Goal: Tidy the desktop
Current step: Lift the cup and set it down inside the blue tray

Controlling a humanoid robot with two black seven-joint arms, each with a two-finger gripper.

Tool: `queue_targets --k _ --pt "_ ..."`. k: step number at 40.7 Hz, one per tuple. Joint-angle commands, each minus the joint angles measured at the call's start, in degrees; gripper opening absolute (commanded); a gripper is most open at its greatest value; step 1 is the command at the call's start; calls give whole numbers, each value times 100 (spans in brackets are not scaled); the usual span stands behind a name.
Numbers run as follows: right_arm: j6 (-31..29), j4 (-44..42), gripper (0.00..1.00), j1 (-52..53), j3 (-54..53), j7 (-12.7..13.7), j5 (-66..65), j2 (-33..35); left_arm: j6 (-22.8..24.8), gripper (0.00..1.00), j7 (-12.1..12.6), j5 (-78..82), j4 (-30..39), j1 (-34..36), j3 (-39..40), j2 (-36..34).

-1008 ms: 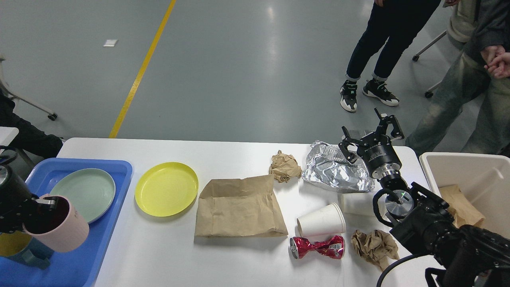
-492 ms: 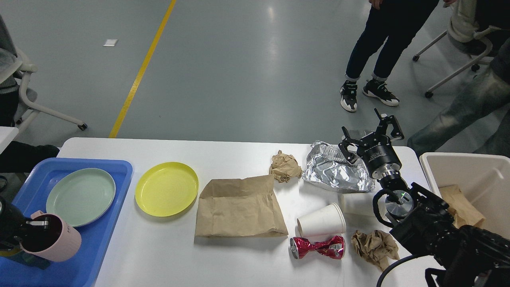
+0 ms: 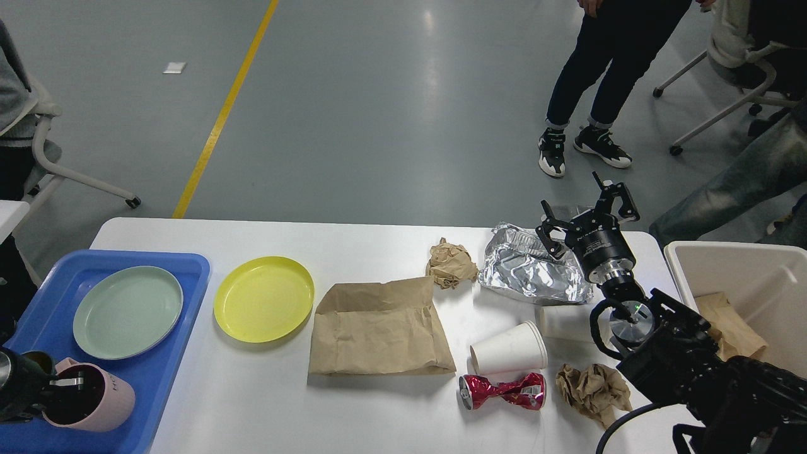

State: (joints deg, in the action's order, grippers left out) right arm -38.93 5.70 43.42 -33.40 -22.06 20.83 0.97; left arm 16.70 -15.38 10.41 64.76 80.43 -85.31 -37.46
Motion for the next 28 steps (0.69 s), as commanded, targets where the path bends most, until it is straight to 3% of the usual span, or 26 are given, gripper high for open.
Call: queue_targets --k 1,28 --pt "-9 1 100 0 0 0 0 0 -97 0 0 5 2 -123 103 11" --pt "0 -8 100 0 0 0 0 0 -123 1 9 93 -218 -466 -143 11"
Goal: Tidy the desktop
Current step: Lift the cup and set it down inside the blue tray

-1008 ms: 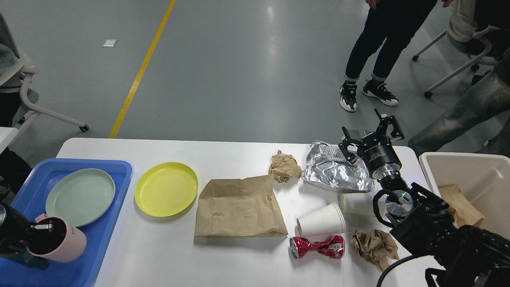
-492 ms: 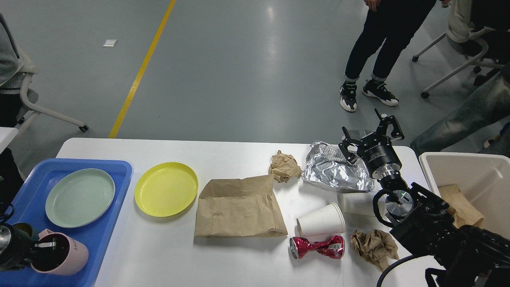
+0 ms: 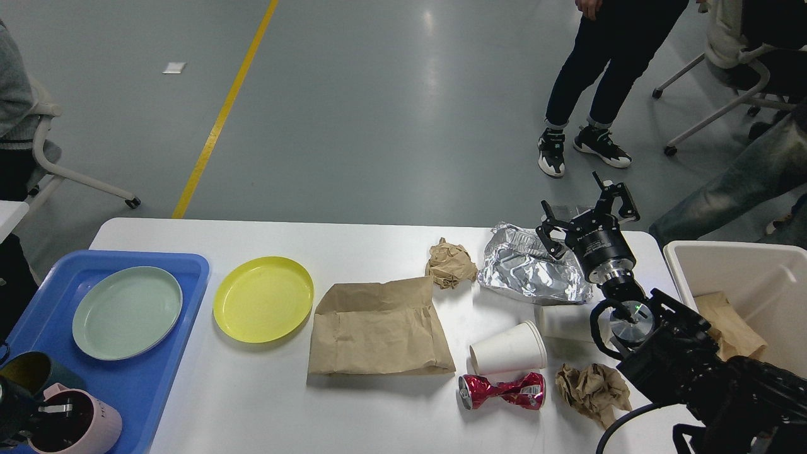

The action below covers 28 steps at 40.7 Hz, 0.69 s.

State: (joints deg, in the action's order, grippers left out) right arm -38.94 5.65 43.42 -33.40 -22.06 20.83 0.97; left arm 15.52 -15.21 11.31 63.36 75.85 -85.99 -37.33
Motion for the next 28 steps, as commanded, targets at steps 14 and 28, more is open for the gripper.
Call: queue_targets --k 14,28 --pt "0 6 100 0 0 0 0 0 -5 1 -26 11 -517 -79 -173 -29" --pt "0 6 100 0 0 0 0 0 118 2 -52 3 -429 -96 81 42"
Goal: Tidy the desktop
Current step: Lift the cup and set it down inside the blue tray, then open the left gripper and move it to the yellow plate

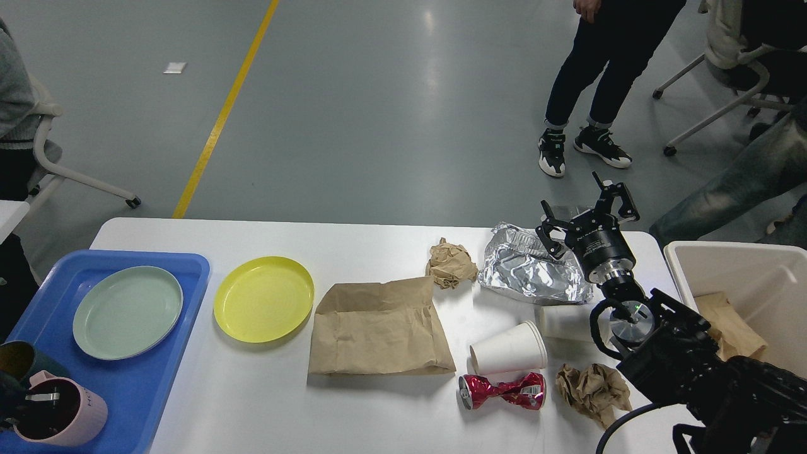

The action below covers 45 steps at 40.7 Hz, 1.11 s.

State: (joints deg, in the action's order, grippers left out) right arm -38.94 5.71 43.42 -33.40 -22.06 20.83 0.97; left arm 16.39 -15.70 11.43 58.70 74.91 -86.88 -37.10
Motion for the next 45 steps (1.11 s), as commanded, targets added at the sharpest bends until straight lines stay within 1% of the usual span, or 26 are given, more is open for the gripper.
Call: queue_targets --k 1,6,9,13,16,18,19,20,22,23,28,32,34,36,37,39,45 --pt "0 0 100 8 0 0 0 0 57 2 14 -9 37 -3 232 19" --pt "0 0 100 8 0 0 0 0 119 4 32 -27 19 6 418 10" --pt "0 0 100 9 0 0 0 0 110 9 41 -35 10 6 426 10" --pt "0 0 100 8 0 0 0 0 119 20 41 -27 10 -3 426 28" --pt "0 0 100 9 0 0 0 0 119 31 49 -27 10 -11 426 28" --pt "0 0 100 9 0 0 0 0 110 42 41 -35 10 -3 426 28" --pt "0 0 100 0 0 0 0 0 119 51 41 -35 10 -3 426 28" --pt "0 0 100 0 0 0 0 0 128 63 32 -44 10 6 426 19" --pt "0 0 100 9 0 0 0 0 137 96 23 -44 10 6 426 10" --pt "0 0 100 0 0 0 0 0 154 100 23 -44 10 6 426 10" --pt "0 0 100 8 0 0 0 0 356 100 6 -44 10 94 426 -16" --pt "0 0 100 0 0 0 0 0 707 100 -29 -53 2 217 435 -25" --pt "0 0 100 8 0 0 0 0 970 100 -30 -1 10 348 426 -34" --pt "0 0 100 9 0 0 0 0 1365 100 -21 17 2 533 383 -34" --pt "0 0 100 9 0 0 0 0 1820 100 -21 26 -25 760 339 -42" --pt "0 0 100 0 0 0 0 0 2261 100 -21 35 -60 1016 312 -51" --pt "0 0 100 9 0 0 0 0 3282 100 -30 35 -209 1737 321 -174"
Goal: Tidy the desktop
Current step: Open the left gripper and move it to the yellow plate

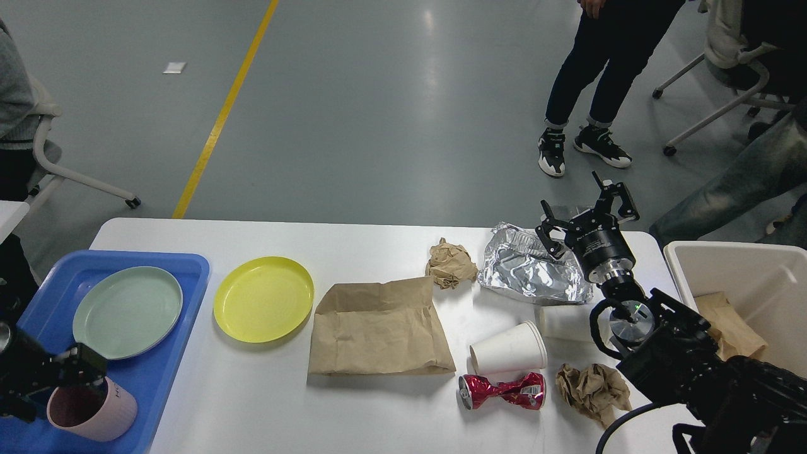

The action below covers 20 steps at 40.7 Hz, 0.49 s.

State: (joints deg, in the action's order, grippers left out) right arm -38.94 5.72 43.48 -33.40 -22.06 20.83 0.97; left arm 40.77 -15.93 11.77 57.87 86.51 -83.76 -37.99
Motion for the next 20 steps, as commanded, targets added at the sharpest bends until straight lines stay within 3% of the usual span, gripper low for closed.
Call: queue_targets --k 1,5,13,17,20 --pt "0 0 100 3 0 0 0 0 984 100 -6 -8 -153 673 52 -86" --pt "0 0 100 -6 0 0 0 0 1197 99 -24 -174 -242 928 184 -60" --pt "0 0 100 -6 0 0 0 0 1206 99 20 -894 -189 692 650 -16" --pt "0 0 100 3 0 0 0 0 960 98 29 -1465 -189 490 764 45" --pt "0 0 100 3 0 0 0 0 477 98 29 -1826 -189 305 782 116"
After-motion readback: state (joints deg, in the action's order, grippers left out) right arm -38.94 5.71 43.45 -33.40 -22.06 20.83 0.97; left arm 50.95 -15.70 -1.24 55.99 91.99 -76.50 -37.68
